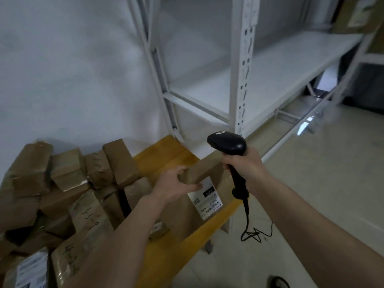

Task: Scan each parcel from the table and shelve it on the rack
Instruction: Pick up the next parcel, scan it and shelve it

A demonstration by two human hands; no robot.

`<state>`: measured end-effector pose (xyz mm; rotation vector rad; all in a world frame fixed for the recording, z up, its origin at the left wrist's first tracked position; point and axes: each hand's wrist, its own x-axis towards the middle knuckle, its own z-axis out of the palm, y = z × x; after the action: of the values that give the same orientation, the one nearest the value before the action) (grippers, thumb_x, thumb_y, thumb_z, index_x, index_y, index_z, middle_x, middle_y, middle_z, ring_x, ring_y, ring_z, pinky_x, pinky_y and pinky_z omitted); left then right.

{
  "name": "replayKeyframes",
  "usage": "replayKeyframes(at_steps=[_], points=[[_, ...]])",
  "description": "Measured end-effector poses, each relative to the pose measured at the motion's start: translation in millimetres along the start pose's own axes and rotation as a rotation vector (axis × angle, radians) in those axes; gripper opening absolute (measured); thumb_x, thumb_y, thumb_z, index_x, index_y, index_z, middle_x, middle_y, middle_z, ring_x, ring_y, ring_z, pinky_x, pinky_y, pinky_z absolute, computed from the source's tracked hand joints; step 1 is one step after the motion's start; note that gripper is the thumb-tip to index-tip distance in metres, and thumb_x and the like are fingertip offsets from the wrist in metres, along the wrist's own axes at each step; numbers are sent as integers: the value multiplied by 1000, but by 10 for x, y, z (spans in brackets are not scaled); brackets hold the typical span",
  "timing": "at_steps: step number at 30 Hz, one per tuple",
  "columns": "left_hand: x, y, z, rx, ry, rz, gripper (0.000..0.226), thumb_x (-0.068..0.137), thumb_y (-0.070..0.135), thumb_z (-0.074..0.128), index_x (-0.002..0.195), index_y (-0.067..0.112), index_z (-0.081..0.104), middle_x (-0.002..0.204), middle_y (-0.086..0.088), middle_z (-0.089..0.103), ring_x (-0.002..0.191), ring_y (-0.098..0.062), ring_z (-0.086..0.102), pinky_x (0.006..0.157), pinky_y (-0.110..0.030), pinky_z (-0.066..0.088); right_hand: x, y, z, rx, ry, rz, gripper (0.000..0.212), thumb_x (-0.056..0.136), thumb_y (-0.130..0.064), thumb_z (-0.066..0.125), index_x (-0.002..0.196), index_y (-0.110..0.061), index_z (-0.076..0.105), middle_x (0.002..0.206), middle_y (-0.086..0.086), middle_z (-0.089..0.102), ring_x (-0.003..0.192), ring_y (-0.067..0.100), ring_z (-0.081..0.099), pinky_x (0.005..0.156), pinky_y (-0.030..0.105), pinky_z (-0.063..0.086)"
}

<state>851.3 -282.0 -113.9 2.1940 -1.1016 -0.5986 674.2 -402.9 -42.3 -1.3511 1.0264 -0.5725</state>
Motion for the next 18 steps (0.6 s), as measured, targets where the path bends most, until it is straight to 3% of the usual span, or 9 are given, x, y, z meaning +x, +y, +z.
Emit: replayKeyframes(at_steps=[8,13,16,18], points=[[239,788,537,-29,-55,136,76,49,70,78,113,32,62,94,24,58,84,7,53,55,-8,37,17,67,-832,43,157,22,5,77,0,67,82,2,66,65,13,59,63,24,55,64,36,45],[455,1406,997,-65,-57,181,79,49,69,78,118,33,61,99,22,58,89,1,54,59,-8,37,119,70,-1545,77,229,35,4,75,1,67,75,-2,64,62,11,58,58,21,54,61,35,46],[629,1837,1264,-49,-61,203,81,44,76,71,115,39,58,98,24,56,89,2,54,63,-13,40,229,46,-2050,102,272,31,8,73,2,67,76,-3,62,66,14,58,61,23,55,60,34,46],[772,2132,1449,-41,-58,226,83,43,77,71,116,39,60,108,17,61,99,-6,56,71,-20,45,329,17,-2390,122,300,31,9,73,2,67,78,-3,62,67,14,58,63,25,54,60,34,45]])
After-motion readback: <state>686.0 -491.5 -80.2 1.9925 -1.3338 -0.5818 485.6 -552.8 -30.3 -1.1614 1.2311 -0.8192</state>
